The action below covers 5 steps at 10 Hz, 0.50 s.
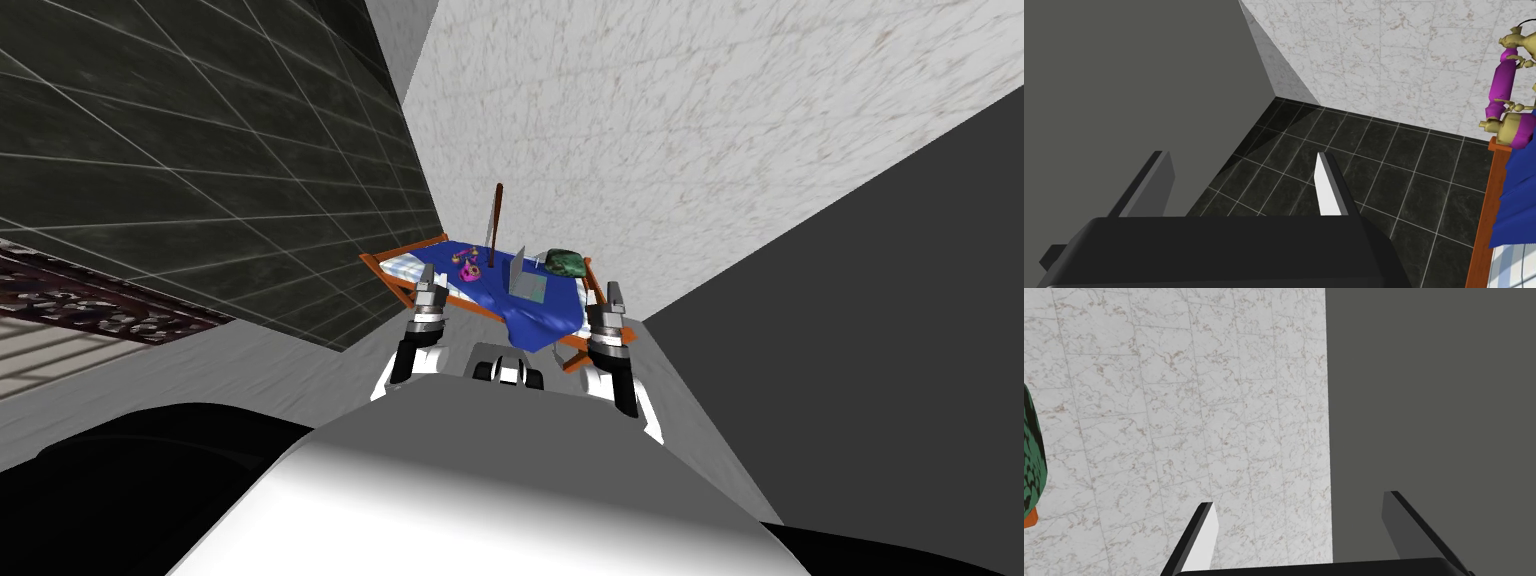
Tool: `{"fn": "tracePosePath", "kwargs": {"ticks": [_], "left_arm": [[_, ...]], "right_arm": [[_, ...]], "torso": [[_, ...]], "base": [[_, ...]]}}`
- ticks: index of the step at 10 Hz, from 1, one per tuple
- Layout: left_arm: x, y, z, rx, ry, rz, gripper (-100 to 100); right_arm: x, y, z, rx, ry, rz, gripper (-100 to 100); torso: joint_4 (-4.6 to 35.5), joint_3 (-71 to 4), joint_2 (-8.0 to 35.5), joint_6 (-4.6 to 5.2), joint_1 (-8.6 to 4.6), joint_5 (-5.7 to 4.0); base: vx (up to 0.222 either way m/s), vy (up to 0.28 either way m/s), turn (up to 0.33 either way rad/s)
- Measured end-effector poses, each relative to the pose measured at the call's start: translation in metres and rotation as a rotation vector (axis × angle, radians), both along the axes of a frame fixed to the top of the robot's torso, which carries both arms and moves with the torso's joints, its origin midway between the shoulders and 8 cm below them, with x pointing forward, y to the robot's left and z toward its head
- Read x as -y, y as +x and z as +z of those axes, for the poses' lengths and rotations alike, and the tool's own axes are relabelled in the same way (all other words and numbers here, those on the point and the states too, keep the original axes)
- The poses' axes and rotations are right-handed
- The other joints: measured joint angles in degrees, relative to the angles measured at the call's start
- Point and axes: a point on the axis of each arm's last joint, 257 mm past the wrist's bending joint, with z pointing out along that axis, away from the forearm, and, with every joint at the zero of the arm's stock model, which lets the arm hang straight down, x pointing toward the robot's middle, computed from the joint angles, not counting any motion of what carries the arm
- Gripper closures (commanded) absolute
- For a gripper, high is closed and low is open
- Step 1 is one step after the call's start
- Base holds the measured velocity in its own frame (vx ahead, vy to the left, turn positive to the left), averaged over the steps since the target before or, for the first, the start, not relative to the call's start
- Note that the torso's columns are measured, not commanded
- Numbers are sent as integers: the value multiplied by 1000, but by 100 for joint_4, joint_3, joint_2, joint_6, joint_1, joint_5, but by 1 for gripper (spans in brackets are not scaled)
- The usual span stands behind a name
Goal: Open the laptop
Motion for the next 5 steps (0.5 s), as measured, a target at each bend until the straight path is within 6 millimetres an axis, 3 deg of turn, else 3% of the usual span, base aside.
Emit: {"fn": "tracePosePath", "kwargs": {"ticks": [5], "left_arm": [[0,0,0,0,0,0,0]], "right_arm": [[1,25,-34,-95,-292,-83,-100]], "torso": [[3,2,7,0,8,2]], "base": [[33,154,-56]]}}
